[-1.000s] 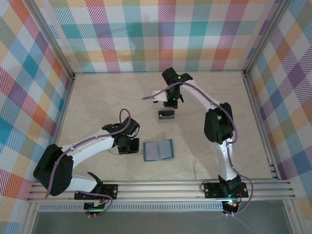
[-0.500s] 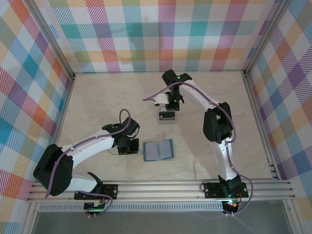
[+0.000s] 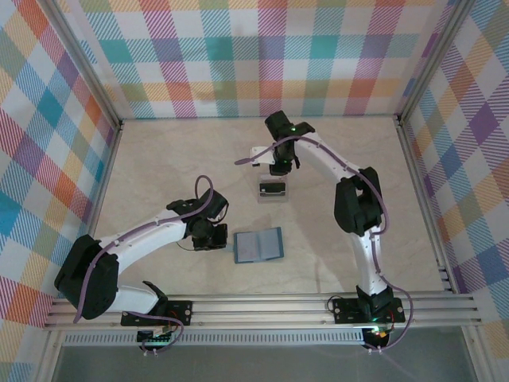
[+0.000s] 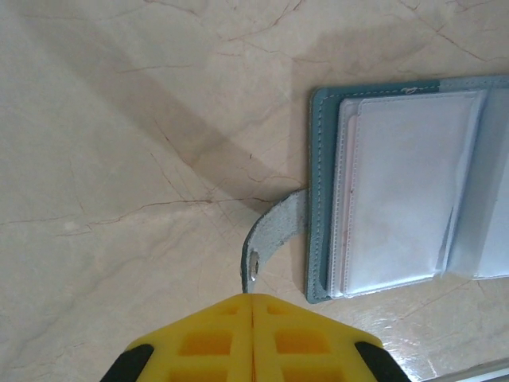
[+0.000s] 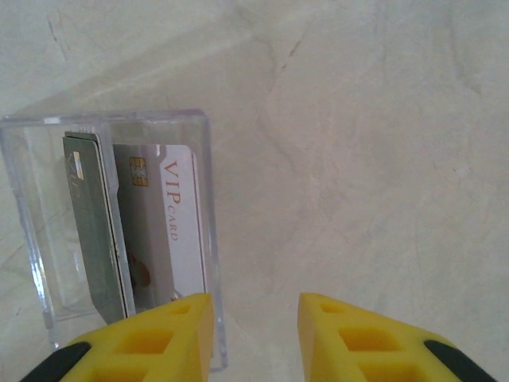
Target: Take the credit cards out of the card holder
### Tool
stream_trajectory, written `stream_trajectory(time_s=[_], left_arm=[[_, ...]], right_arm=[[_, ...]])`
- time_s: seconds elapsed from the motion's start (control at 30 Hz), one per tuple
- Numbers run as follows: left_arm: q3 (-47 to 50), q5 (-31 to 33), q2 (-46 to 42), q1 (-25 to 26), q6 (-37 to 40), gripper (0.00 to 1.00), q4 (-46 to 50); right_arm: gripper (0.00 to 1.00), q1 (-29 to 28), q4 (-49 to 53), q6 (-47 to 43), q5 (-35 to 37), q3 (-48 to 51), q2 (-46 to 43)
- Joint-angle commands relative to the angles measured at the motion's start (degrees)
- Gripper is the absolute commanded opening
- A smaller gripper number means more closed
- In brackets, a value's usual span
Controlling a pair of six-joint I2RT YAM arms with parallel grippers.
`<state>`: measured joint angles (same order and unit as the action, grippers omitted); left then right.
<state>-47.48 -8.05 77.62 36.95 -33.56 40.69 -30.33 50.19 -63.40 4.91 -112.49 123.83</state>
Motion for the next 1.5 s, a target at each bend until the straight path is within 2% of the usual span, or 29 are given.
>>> stream_trajectory(time_s=[0.0,0.13,0.27,0.43,0.53,0.7,0.87,1.03,1.47], left_arm=[[-2.3,-1.1,0.4,-0.5,0.5,0.08,1.9],[-4.0,-1.9,0.5,-0.5,0.7,0.08,1.6],[-5.0,-2.8,1.5,-0.5,1.3,0.08,0.8],[-4.0,-4.7,5.3,-0.5,1.8,0.05,-2.1],[-3.6,-2.6,8.5,-0.5,2.4,0.05,-2.4],[-3.0,-2.3,12.5,-0.5,3.6,0.04,-3.4],[-2.4,-3.7,14.3,-0.5,4.2,0.04,-4.3],[-1.0,-3.8,15.3,-0.6,4.1,0.04,-5.2],[3.3,-5.6,13.6,-0.5,2.8,0.03,-7.9]], right_arm=[[0.35,0.4,-4.3,7.0,-2.9,1.6,-7.3],[0.4,0.4,-8.4,20.9,-8.0,8.0,-13.9],[0.43,0.2,-15.2,37.9,-11.2,19.5,-22.0],[0.38,-0.6,-20.7,58.6,-15.1,30.8,-30.0],[0.36,-1.1,-21.9,69.7,-18.6,36.0,-32.8],[0.35,-2.9,-22.6,79.7,-24.0,42.5,-36.3],[0.31,-4.7,-21.9,87.9,-25.5,45.9,-36.5],[0.27,-7.0,-20.9,94.5,-27.0,46.5,-33.9],[0.23,-16.6,-28.4,107.3,-30.5,48.9,-25.1]])
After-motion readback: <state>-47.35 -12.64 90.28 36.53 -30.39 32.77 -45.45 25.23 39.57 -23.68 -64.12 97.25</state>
